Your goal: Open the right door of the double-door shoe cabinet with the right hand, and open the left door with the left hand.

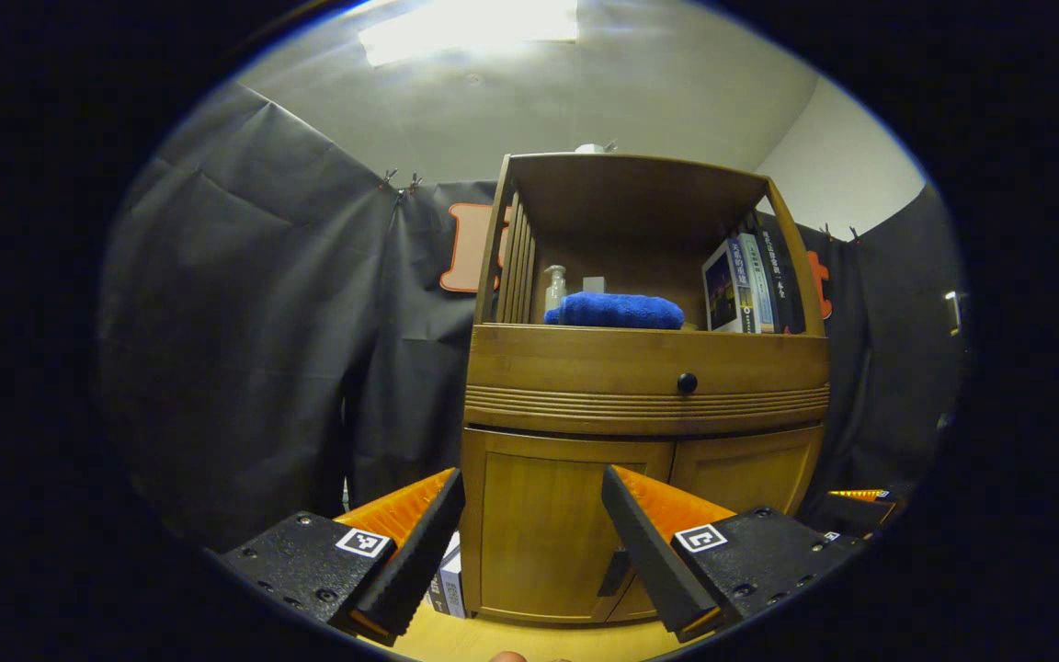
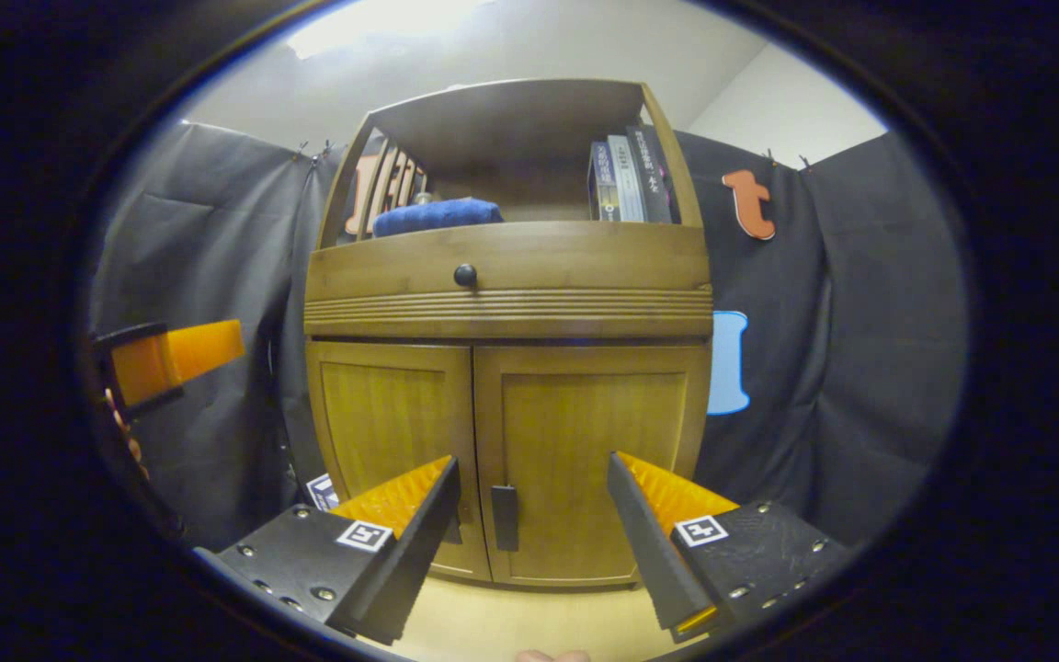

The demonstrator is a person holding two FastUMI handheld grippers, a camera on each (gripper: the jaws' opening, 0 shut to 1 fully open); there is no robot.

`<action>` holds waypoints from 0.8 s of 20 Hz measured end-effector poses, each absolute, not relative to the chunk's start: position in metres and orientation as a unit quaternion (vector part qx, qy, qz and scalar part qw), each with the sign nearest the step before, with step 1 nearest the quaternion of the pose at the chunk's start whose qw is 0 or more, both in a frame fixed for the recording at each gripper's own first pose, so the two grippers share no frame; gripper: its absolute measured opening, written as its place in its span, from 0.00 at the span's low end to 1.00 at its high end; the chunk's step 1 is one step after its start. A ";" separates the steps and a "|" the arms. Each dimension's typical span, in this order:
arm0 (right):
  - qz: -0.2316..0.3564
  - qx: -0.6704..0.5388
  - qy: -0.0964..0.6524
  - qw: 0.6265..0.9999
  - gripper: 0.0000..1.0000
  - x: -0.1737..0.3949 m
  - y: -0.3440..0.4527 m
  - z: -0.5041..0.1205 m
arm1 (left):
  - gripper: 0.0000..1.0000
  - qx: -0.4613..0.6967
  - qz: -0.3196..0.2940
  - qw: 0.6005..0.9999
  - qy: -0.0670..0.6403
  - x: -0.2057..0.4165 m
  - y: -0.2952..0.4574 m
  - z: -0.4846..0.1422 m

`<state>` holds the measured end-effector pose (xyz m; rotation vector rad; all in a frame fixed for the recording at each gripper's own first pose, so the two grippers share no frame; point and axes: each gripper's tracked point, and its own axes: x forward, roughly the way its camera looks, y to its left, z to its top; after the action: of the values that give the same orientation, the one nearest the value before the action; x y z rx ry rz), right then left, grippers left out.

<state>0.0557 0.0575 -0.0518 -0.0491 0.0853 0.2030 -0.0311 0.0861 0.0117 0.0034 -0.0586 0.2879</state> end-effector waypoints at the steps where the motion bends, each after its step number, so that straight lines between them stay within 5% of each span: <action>1: 0.100 -0.024 0.045 0.994 0.94 0.062 0.066 -0.058 | 0.98 0.002 0.143 0.989 -0.026 -0.029 0.094 0.010; 11: 0.050 -0.064 0.099 0.992 0.96 0.141 0.101 -0.148 | 0.97 -0.004 0.142 0.990 -0.003 -0.005 0.183 -0.012; 14: 0.032 -0.073 0.129 0.988 0.94 0.157 0.097 -0.177 | 0.97 -0.009 0.144 0.990 0.007 0.002 0.201 -0.021; 16: 0.027 -0.070 0.149 0.986 0.82 0.167 0.094 -0.188 | 0.97 -0.009 0.146 0.989 0.012 0.007 0.209 -0.026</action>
<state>0.1666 0.0940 -0.1880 -0.1415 0.2984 0.0547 0.0067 0.2090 -0.0262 -0.0188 0.0234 0.2922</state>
